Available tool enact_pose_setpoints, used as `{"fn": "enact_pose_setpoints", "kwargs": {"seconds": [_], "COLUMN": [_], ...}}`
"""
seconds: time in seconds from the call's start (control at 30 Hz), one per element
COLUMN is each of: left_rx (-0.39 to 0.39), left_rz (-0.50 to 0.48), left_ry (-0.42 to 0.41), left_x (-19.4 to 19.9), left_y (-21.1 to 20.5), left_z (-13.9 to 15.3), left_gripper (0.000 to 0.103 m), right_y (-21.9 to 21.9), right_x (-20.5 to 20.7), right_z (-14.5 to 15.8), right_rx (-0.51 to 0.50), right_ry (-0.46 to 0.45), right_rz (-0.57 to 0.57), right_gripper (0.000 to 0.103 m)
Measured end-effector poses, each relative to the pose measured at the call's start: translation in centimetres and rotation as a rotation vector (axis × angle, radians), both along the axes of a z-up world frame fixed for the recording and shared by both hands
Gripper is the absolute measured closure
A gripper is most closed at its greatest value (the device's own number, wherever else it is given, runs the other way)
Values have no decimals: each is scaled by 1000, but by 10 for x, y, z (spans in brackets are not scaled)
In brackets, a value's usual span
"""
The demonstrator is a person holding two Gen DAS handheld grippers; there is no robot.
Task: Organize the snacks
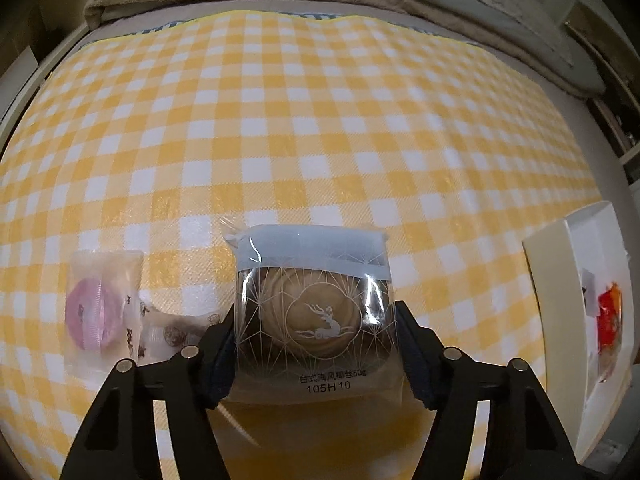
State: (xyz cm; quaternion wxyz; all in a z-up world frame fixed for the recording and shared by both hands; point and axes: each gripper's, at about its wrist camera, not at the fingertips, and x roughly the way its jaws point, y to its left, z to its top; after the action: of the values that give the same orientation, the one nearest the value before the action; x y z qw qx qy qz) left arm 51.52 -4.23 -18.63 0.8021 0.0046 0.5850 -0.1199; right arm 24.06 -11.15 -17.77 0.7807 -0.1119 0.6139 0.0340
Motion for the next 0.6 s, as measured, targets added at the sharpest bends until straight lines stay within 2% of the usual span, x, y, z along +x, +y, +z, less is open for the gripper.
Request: {"fn": "enact_pose_setpoints", "kwargs": {"seconds": [0.1, 0.2, 0.27, 0.6], "left_rx": [-9, -20, -40, -121], "left_rz": [-2, -7, -12, 9], "left_ry": [-3, -15, -40, -188], "left_x": [-3, -10, -17, -52], "left_y": [1, 8, 15, 42], "left_z": [1, 5, 14, 80], "left_gripper": [40, 41, 41, 41], "right_y": [-2, -7, -10, -32], "right_x": [1, 7, 9, 19], "right_z": [-5, -5, -1, 61], "right_rx": [11, 18, 40, 49], "right_ry": [1, -14, -17, -207], "right_rz": [-40, -78, -84, -71], "right_gripper": [36, 48, 49, 49]}}
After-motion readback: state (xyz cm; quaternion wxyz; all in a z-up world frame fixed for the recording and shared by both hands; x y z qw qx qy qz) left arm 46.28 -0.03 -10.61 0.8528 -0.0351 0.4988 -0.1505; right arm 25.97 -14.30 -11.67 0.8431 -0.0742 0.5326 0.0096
